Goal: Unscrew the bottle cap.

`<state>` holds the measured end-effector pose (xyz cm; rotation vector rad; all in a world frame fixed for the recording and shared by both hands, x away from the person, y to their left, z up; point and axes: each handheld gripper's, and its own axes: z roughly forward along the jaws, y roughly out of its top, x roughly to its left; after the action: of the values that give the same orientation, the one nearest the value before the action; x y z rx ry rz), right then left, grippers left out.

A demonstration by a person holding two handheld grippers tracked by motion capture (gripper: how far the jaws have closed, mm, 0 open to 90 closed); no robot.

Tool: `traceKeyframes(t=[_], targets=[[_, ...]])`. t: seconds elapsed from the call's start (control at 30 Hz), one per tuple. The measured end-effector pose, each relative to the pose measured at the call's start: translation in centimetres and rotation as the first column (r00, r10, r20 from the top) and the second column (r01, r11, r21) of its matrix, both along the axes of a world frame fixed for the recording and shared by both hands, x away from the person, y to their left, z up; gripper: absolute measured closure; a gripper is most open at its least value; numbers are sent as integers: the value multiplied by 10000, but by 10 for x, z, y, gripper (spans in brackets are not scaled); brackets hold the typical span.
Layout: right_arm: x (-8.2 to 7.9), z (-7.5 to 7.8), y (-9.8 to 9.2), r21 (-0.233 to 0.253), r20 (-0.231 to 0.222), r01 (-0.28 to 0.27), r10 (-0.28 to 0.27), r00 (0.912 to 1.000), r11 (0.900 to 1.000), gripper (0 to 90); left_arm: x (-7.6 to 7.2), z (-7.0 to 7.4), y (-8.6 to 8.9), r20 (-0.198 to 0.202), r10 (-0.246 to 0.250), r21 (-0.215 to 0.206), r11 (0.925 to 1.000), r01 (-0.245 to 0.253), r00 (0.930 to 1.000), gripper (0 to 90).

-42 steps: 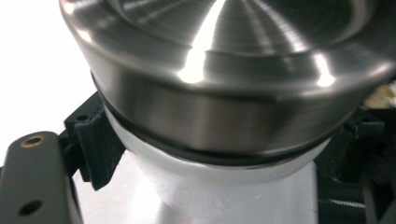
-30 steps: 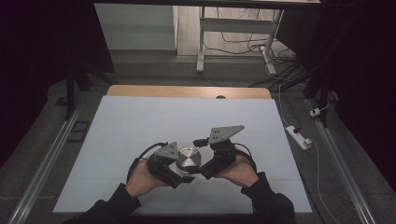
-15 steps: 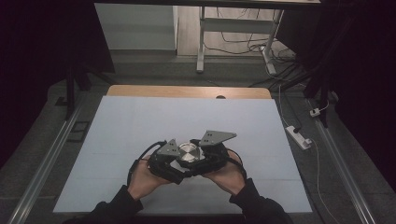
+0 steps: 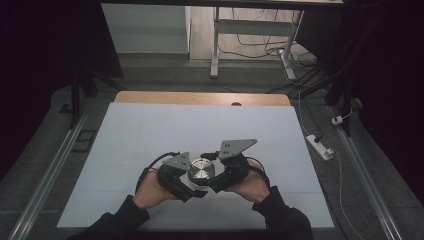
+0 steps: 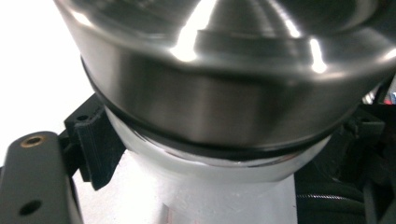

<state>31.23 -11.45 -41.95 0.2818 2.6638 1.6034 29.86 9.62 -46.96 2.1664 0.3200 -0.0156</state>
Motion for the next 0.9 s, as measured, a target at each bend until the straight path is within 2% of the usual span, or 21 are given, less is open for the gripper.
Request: traceKeyframes(t=[0.33, 0.43, 0.53, 0.73, 0.9], targets=[[1, -1, 0, 33, -3, -389, 389, 9992, 9992, 199, 2, -1, 2, 2, -527, 84, 9986, 527, 9986, 157], [2, 0, -2, 334, -127, -691, 696, 9975, 9970, 199, 3, -3, 2, 64, -889, 164, 9959, 888, 9960, 157], [2, 1, -3, 289, -74, -726, 729, 9973, 9969, 199, 3, -4, 1, 52, -974, 169, 9951, 973, 9952, 158], [5, 1, -7, 301, -63, -476, 478, 9988, 9984, 198, 4, -5, 1, 76, -694, 229, 9973, 692, 9976, 158], [6, 2, -9, 354, 3, -195, 195, 9998, 9992, 198, 7, -6, 4, 69, -94, 311, 9995, 92, 9999, 158]])
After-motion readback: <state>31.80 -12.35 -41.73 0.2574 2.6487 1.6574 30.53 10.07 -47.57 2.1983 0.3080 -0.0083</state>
